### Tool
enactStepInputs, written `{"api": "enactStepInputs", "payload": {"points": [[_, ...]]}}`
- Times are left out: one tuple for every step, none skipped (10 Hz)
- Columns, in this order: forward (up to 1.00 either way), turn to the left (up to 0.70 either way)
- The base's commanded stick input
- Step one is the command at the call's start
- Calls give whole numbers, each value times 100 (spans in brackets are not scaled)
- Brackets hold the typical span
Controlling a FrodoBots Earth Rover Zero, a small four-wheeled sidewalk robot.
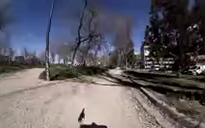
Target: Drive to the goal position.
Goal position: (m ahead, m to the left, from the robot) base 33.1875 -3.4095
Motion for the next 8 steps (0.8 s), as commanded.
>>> {"api": "enactStepInputs", "payload": {"points": [[100,0],[100,0],[100,0],[100,0],[100,0],[100,0],[100,0],[100,0]]}}
